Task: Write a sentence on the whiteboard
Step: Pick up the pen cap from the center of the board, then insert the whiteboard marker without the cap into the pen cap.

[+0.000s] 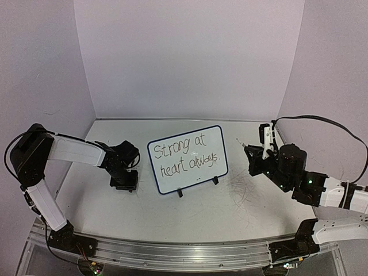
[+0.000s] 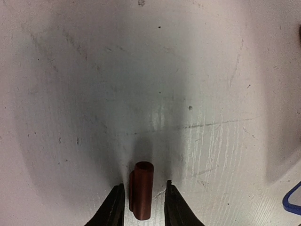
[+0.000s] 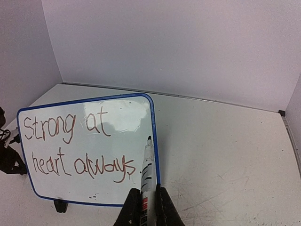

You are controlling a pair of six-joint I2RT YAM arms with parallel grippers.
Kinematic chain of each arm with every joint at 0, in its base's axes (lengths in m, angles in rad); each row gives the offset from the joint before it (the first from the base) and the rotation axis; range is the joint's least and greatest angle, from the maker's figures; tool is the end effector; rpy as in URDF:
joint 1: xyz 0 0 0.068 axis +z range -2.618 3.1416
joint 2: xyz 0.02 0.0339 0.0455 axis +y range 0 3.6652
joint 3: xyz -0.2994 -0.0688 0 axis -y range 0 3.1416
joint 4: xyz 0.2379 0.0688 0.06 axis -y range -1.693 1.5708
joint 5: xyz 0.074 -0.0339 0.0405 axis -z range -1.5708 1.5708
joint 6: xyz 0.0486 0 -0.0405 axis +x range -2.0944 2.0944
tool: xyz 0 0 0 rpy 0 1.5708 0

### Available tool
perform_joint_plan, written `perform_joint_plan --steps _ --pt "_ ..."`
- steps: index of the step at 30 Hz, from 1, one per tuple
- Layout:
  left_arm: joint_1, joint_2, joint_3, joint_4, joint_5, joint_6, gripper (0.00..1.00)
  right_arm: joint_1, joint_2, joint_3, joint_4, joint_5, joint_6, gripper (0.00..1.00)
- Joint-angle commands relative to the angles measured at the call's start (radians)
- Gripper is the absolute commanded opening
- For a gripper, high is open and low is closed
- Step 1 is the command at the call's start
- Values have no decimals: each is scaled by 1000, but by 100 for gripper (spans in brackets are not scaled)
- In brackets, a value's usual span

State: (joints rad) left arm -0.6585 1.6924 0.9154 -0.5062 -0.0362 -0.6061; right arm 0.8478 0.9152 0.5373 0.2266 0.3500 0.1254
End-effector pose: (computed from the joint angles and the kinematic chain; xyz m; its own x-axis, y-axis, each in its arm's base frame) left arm 0.2405 -0.1839 0.1691 -0.9671 0.0284 -0.2529 0.0639 0.9890 -0.1331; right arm 0.1442 0.1382 0.3008 -0.1590 -0.0026 -0.9873 -0.4638 0.8830 0.0724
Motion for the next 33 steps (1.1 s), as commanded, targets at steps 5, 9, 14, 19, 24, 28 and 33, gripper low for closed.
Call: perform_joint_plan --steps 5,9,14,19,24,28,33 --pt "-21 -30 -13 -72 -125 -9 15 5 -19 37 21 17 -31 0" --pt "-21 -114 -45 -84 -164 -22 6 5 -15 72 -15 -9 -39 0" --pt "-20 -248 -26 -161 -222 -41 4 6 2 128 -80 -58 -18 0" --pt "-20 -398 115 -282 -337 -11 3 5 38 185 -128 -183 18 0" --pt "-24 -603 185 -97 -241 236 2 5 164 309 -228 -449 35 0" --pt "-92 -702 113 190 -33 479 1 6 283 455 -343 -655 60 0" --pt "-280 -682 8 356 -73 897 0 6 355 600 -461 -829 93 0"
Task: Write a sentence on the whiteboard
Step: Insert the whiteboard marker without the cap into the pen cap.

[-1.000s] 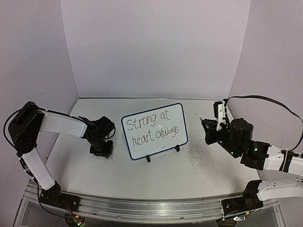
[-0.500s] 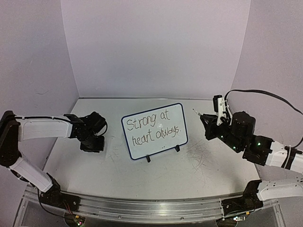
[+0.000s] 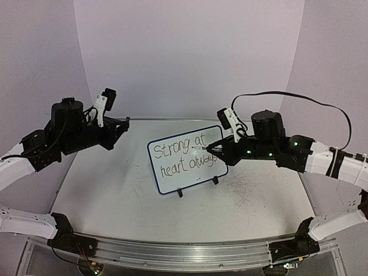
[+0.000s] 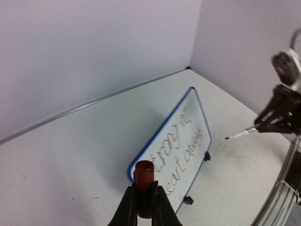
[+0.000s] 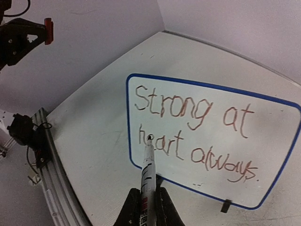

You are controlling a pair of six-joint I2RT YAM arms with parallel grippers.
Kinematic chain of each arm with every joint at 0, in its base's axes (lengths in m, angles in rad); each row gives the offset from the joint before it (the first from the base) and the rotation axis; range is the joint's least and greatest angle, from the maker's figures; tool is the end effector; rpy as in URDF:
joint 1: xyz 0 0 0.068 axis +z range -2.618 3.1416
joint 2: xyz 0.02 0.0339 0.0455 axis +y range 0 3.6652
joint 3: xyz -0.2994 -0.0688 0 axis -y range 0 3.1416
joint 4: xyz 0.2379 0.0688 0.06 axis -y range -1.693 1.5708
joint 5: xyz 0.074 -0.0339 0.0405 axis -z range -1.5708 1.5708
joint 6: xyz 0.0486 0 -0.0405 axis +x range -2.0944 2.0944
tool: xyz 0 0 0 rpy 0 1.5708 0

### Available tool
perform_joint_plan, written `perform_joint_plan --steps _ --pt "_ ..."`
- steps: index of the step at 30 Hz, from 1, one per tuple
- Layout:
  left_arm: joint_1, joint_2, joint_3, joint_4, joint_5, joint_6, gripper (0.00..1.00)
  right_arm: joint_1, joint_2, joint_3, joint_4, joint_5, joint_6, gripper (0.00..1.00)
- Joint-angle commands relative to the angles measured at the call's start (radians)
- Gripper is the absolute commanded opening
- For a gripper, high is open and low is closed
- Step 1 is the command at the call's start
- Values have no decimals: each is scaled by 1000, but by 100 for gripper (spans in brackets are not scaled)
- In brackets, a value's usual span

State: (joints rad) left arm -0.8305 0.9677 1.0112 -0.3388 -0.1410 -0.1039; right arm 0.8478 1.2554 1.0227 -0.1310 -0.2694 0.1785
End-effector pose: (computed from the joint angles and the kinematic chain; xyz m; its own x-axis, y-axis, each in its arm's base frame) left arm 0.1413 -0.1446 0.3948 -0.2616 0.1341 -0.9558 0.6164 0.7852 -0.0585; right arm 0.1791 0.2226 0.3587 -0.3892 -0.1824 -0.9029 -0.8315 0.4914 0.2591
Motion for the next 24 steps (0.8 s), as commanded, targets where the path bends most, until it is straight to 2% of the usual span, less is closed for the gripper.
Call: perform_joint_plan --steps 1,6,9,17,24 --pt "-119 44 -114 224 21 449 0 5 31 137 -117 -254 45 0" --pt "-154 70 -185 308 -34 567 0 11 99 239 -151 -359 103 0" --pt "-221 84 -218 308 -116 613 0 26 140 297 -151 -373 125 0" --pt "-279 75 -267 316 -151 644 0 40 288 409 -183 -409 153 0" --pt "-285 102 -273 319 -155 652 0 48 332 438 -211 -400 141 0"
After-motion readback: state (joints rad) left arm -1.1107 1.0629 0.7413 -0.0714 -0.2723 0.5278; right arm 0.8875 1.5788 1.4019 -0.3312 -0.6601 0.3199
